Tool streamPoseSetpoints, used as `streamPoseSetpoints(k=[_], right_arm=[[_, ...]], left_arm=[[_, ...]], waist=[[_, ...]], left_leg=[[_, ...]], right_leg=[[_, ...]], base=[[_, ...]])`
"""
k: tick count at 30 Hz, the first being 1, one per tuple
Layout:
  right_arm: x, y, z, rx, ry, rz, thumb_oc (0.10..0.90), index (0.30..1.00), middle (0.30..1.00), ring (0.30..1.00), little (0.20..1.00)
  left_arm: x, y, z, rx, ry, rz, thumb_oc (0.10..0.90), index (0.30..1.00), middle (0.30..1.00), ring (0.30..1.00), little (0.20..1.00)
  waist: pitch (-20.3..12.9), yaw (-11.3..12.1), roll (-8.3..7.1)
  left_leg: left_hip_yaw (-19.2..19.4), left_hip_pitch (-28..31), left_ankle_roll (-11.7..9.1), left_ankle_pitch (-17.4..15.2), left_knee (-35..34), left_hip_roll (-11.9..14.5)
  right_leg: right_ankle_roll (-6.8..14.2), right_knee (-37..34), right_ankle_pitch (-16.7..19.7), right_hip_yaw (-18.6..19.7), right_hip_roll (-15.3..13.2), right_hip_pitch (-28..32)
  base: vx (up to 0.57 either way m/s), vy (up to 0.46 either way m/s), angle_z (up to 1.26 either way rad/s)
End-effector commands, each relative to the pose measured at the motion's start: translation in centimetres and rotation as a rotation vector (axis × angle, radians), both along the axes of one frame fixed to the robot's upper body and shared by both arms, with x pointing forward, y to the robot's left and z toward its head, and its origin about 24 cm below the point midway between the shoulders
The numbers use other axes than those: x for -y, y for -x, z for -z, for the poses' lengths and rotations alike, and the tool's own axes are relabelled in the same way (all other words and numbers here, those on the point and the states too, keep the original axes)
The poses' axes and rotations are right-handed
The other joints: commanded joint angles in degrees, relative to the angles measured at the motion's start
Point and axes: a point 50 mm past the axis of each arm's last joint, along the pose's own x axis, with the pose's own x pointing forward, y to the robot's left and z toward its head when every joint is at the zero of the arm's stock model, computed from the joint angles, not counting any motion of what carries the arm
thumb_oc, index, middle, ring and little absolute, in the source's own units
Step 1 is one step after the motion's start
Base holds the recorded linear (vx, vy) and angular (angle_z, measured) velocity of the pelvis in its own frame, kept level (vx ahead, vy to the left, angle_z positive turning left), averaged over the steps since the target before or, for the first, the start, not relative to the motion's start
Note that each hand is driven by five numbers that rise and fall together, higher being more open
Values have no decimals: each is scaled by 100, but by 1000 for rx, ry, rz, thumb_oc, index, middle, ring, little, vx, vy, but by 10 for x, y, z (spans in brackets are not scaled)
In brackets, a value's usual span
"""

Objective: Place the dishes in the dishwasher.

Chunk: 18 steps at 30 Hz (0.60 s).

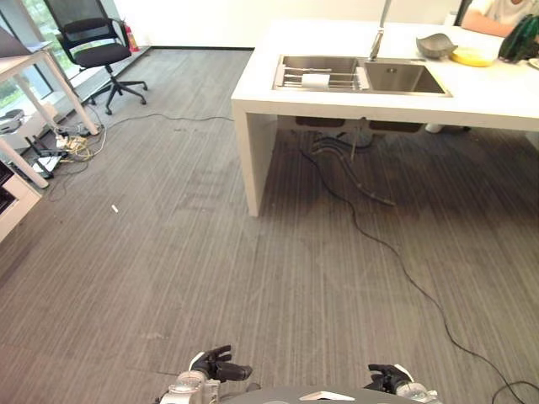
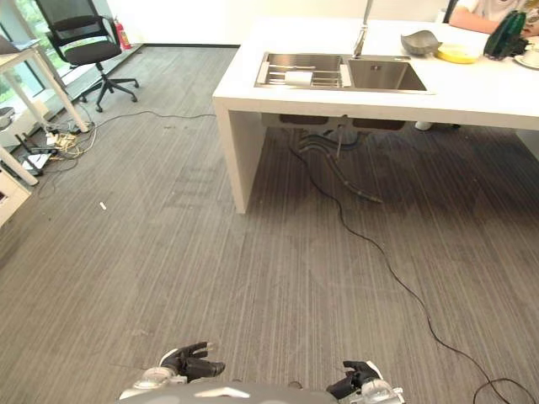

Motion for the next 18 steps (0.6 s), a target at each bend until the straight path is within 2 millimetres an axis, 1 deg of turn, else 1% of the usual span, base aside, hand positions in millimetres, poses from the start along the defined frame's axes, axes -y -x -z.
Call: streamPoseSetpoints(k=[1,8,11,13,15,16,17,18], right_arm=[[-4,-15,-3,74,-47,85,800,900,900,900,900],[-4,-14,-2,87,-56,149,800,900,900,900,900],[-3,-18,-4,109,-55,163,800,900,900,900,900],[-3,-20,-5,120,-49,163,800,900,900,900,900],[-3,-20,-5,120,-49,163,800,900,900,900,900],[-1,-25,-7,138,-44,160,800,900,900,900,900],[-2,-27,-7,147,-58,175,800,900,900,900,900],[1,-25,-7,142,-49,184,800,900,900,900,900]], left_arm=[[8,-23,-5,60,-5,51,800,900,900,900,900],[4,-27,-5,61,-22,37,800,900,900,900,900],[-2,-28,-6,64,-40,10,800,900,900,900,900],[-9,-27,-6,56,-80,-5,800,900,900,900,900],[-9,-27,-6,56,-80,-5,800,900,900,900,900],[-8,-28,-7,62,-68,-23,800,900,900,900,900],[-14,-23,-5,34,-72,-30,800,900,900,900,900],[-23,-14,-3,11,-85,-66,800,900,900,900,900]], waist=[[-100,36,-157],[-136,-33,-146],[-150,-40,-143],[-171,-37,-145],[-171,-37,-145],[-181,-47,-146],[-195,-37,-158],[-200,-12,-164]], left_leg=[[169,25,54,-392,17,-326],[258,61,44,-417,17,-301],[287,73,43,-423,17,-291],[297,89,38,-431,17,-287],[297,90,38,-431,17,-287],[300,106,38,-436,17,-283],[300,118,35,-439,17,-281],[290,120,30,-441,17,-285]], right_leg=[[343,85,-393,145,-66,14],[344,85,-389,215,-52,17],[352,85,-389,247,-47,21],[350,85,-400,256,-41,35],[350,85,-400,256,-41,35],[346,85,-408,268,-36,47],[346,85,-420,271,-31,60],[343,85,-423,267,-31,71]], base=[[0,-5,-11],[8,-9,-9],[13,-10,-9],[18,-10,-8],[12,-7,-7],[32,-25,-8],[39,-38,-9],[0,0,0]])
